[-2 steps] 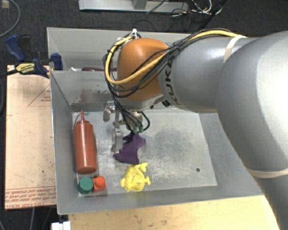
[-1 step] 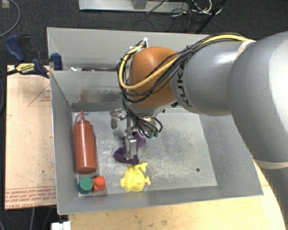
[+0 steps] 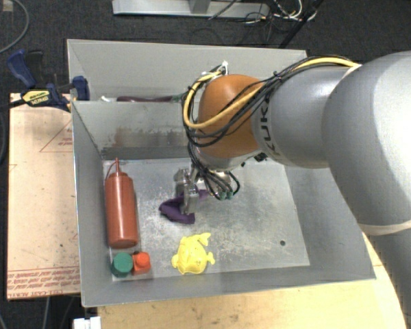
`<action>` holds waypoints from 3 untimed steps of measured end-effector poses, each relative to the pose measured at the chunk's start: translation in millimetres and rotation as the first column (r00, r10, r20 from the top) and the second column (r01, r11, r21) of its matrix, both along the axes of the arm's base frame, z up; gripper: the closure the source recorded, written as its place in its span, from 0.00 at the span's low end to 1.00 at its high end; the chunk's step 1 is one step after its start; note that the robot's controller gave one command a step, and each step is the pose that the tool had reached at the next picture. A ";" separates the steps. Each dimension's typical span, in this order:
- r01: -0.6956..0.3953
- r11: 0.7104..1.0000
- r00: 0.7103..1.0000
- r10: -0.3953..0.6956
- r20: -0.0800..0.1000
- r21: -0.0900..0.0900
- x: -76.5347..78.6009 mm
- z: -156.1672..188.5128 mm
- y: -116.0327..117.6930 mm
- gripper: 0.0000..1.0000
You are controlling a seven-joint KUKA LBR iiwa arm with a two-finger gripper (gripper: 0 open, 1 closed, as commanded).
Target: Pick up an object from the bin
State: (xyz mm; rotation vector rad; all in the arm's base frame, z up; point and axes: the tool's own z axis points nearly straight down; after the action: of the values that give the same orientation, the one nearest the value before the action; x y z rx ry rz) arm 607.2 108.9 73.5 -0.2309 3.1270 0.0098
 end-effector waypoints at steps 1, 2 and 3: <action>0.000 1.000 1.000 0.000 0.000 0.000 0.0 0.0 0.0 1.00; -0.014 1.000 1.000 0.014 0.003 0.002 9.5 105.5 6.6 1.00; -0.014 1.000 1.000 0.014 0.003 0.002 9.5 105.5 6.7 1.00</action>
Offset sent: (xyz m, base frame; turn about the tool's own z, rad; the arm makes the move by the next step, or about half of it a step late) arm 0.0087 0.0066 0.1054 -0.0164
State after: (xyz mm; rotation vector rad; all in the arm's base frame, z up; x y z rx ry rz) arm 616.7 115.6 179.0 -0.2524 3.1221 0.0122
